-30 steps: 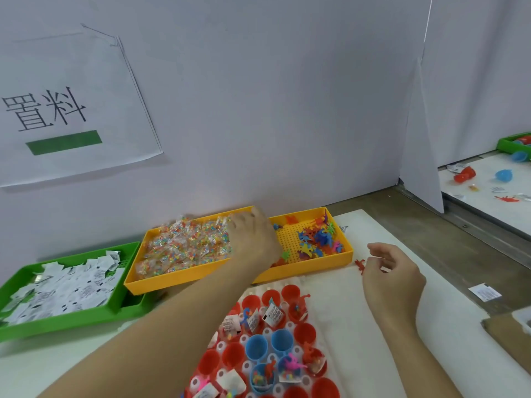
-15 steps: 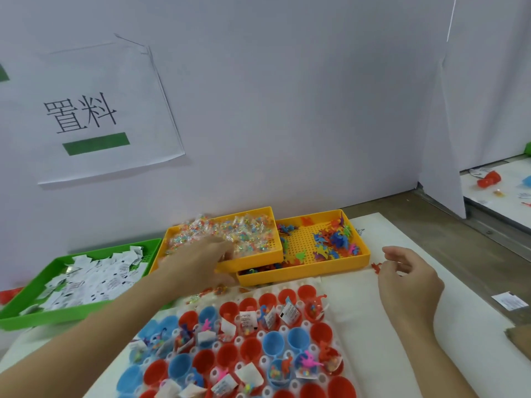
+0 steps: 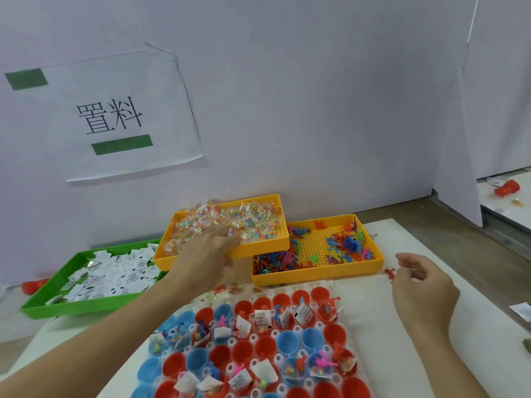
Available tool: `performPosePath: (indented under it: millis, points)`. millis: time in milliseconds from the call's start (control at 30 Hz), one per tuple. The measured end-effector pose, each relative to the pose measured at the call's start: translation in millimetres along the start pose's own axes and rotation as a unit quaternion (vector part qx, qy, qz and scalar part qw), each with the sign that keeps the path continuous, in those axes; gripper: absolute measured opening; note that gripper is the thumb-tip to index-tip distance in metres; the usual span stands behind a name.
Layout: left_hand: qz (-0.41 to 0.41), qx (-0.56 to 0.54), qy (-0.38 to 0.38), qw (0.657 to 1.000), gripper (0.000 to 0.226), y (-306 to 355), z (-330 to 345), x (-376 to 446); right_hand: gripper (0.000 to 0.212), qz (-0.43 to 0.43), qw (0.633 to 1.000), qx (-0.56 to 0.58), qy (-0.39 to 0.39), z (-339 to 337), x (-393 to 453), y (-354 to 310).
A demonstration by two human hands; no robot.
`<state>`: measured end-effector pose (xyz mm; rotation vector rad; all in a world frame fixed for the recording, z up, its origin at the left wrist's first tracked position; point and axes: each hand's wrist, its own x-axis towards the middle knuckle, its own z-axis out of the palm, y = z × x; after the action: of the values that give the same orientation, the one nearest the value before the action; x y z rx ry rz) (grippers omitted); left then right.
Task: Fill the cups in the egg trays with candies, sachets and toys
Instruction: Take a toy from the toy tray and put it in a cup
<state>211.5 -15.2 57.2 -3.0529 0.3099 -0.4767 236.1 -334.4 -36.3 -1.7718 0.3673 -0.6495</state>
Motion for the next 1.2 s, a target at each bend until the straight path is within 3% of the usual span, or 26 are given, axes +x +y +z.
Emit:
performPosePath:
  millis: [167, 233, 300, 367, 467, 533, 667, 733, 900, 1000, 1100, 1200]
  points:
    - [0.0, 0.022, 0.005, 1.0, 0.02, -22, -22, -5, 0.028, -0.018, 1.0, 0.006, 0.011, -1, -1, -4]
    - [-0.006, 0.029, 0.003, 1.0, 0.02, -31, -28, -12, 0.028, -0.075, 0.997, -0.011, 0.007, -2, -4, -10]
    - [-0.013, 0.036, -0.002, 0.999, 0.019, -40, -31, -19, 0.029, -0.164, 0.986, -0.023, -0.034, 4, -5, -24]
    - [-0.018, 0.051, -0.012, 0.998, 0.021, -48, -32, -26, 0.028, -0.23, 0.963, -0.034, -0.138, 21, -2, -45]
    - [-0.03, 0.067, -0.025, 0.997, 0.023, -55, -33, -36, 0.019, -0.29, 0.891, -0.126, -0.327, 69, 3, -80]
    - [-0.044, 0.055, -0.025, 0.997, 0.02, -57, -34, -40, 0.029, -0.319, 0.826, -0.204, -0.417, 105, 2, -98]
    - [-0.069, 0.013, -0.018, 0.997, 0.026, -58, -30, -43, 0.047, -0.344, 0.702, -0.34, -0.523, 150, -1, -103]
    - [-0.074, 0.011, -0.015, 0.997, 0.029, -59, -25, -42, 0.05, -0.355, 0.666, -0.365, -0.544, 153, 3, -99]
    - [-0.065, 0.025, -0.005, 0.998, 0.017, -54, -6, -37, 0.042, -0.382, 0.646, -0.381, -0.54, 128, 32, -92]
    - [-0.05, 0.03, 0.002, 0.998, 0.024, -49, 4, -33, 0.03, -0.37, 0.647, -0.419, -0.519, 110, 55, -92]
    - [-0.043, 0.034, 0.01, 0.998, 0.03, -47, 8, -30, 0.028, -0.363, 0.661, -0.437, -0.49, 104, 67, -92]
    - [-0.053, 0.024, 0.013, 0.998, 0.026, -48, 7, -30, 0.04, -0.369, 0.7, -0.352, -0.499, 119, 48, -94]
